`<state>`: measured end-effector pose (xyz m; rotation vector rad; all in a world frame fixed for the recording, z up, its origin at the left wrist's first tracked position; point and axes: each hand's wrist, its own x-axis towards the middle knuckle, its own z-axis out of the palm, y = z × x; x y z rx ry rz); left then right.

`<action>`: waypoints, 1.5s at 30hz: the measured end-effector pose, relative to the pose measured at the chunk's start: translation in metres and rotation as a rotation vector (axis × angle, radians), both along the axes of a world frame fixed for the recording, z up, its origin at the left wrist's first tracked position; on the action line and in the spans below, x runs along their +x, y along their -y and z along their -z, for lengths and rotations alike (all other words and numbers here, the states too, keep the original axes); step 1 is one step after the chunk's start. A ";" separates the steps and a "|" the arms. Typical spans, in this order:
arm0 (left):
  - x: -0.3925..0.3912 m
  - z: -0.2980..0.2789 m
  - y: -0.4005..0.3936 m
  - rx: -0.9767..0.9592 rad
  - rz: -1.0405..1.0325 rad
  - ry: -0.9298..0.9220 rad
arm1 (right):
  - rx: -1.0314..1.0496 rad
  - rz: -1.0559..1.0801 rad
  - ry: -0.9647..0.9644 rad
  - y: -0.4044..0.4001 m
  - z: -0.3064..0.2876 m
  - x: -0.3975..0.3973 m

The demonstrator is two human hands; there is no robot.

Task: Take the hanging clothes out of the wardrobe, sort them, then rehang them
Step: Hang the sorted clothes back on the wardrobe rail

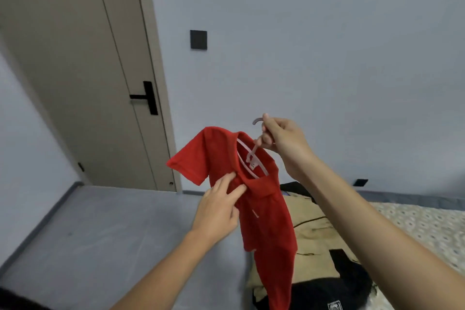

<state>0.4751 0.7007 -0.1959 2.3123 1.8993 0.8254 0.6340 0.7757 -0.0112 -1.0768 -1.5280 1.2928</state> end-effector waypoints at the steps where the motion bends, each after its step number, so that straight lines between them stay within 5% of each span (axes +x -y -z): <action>1: -0.010 0.002 0.016 -0.005 -0.015 -0.002 | -0.005 -0.020 0.007 0.012 0.004 -0.010; 14: -0.092 0.066 0.245 -0.152 -0.188 0.052 | -0.222 -0.444 -0.038 0.162 0.079 -0.104; 29: -0.122 0.058 0.504 -0.178 -0.833 0.058 | -0.255 -1.243 -0.063 0.341 0.091 -0.259; 45: -0.267 0.027 0.674 -0.090 -1.153 -0.059 | -0.134 -1.355 -0.095 0.537 0.051 -0.438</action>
